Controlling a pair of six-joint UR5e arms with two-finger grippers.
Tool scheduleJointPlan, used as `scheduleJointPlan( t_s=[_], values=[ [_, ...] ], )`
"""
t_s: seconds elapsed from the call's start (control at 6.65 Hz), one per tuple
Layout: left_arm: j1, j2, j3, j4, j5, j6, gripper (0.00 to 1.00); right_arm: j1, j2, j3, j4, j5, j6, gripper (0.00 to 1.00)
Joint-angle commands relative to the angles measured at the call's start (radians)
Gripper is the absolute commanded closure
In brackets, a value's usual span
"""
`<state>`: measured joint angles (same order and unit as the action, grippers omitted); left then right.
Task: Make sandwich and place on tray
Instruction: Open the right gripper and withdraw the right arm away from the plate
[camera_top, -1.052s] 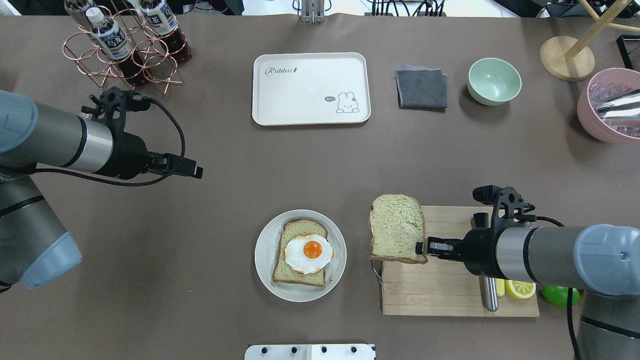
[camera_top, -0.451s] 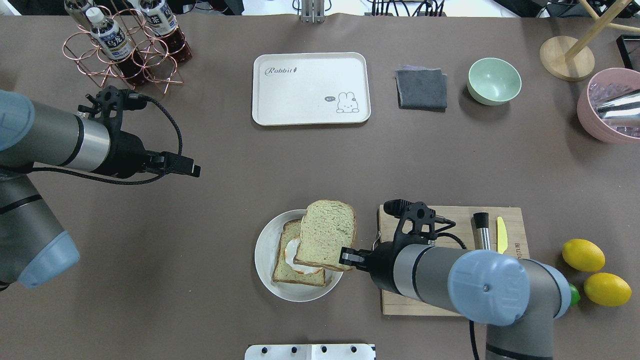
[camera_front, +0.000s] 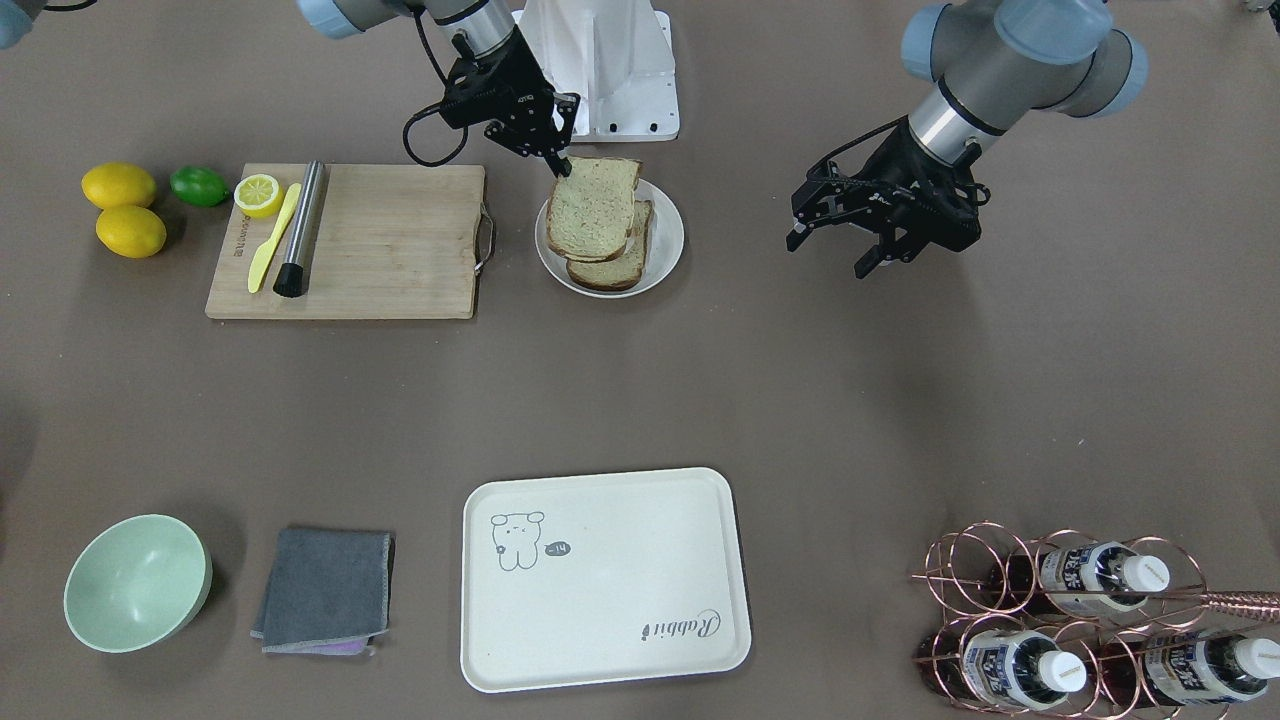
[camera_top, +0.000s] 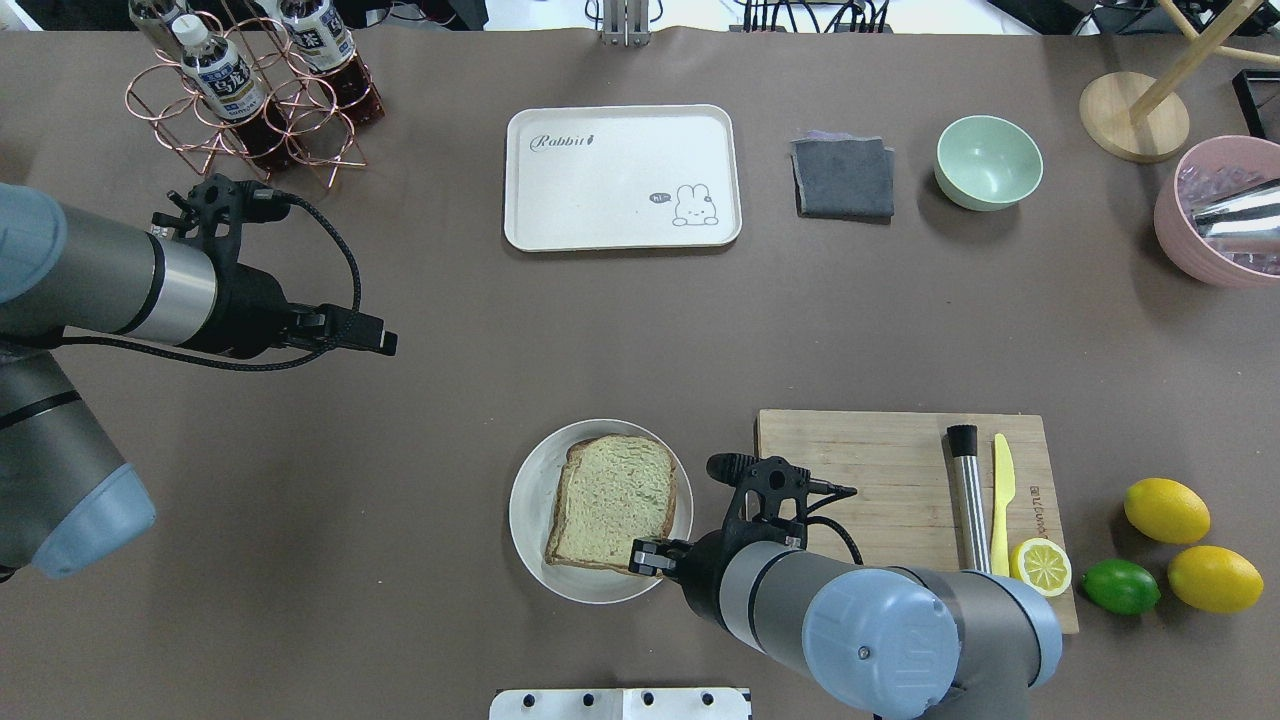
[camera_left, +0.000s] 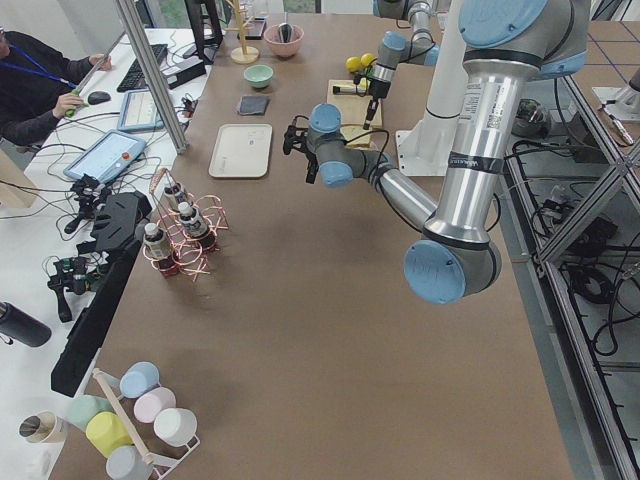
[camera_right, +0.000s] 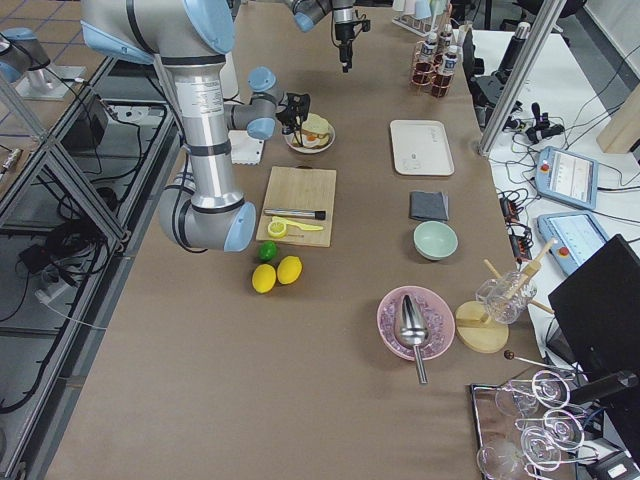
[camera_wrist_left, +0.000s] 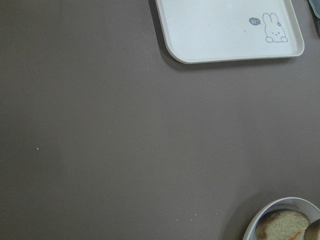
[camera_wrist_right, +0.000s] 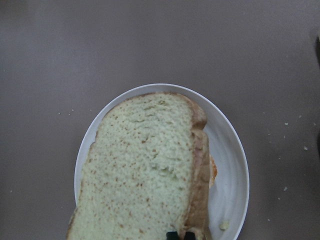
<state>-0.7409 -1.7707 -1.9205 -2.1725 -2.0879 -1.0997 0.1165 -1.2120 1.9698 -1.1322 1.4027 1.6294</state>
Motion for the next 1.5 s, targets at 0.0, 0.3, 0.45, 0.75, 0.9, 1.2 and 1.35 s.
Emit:
scheduleJointPlan(
  t_s=[0.0, 0.3, 0.45, 0.75, 0.9, 1.2, 1.35],
  values=[
    [0.0, 0.001, 0.0, -0.001, -0.001, 0.0, 0.02, -0.02, 0.008, -0.029, 0.0, -0.039, -0.003, 1.0],
    [0.0, 0.001, 0.0, -0.001, -0.001, 0.0, 0.02, -0.023, 0.038, -0.045, -0.004, -0.045, 0.0, 1.0],
    [0.0, 0.001, 0.0, -0.001, -0.001, 0.0, 0.02, -0.023, 0.042, -0.048, -0.005, -0.051, 0.0, 1.0],
    [0.0, 0.002, 0.001, -0.001, 0.0, 0.0, 0.02, -0.017, 0.045, -0.057, -0.005, -0.053, -0.008, 1.0],
    [0.0, 0.002, 0.001, -0.001, 0.0, 0.0, 0.02, -0.011, 0.069, -0.081, -0.008, -0.053, -0.01, 1.0],
    [0.0, 0.001, 0.005, -0.001, 0.0, 0.0, 0.02, -0.006, 0.074, -0.083, -0.006, -0.051, -0.014, 1.0],
    [0.0, 0.001, 0.005, -0.001, 0.0, 0.0, 0.02, -0.005, 0.071, -0.086, -0.006, -0.059, -0.069, 0.01]
  ],
)
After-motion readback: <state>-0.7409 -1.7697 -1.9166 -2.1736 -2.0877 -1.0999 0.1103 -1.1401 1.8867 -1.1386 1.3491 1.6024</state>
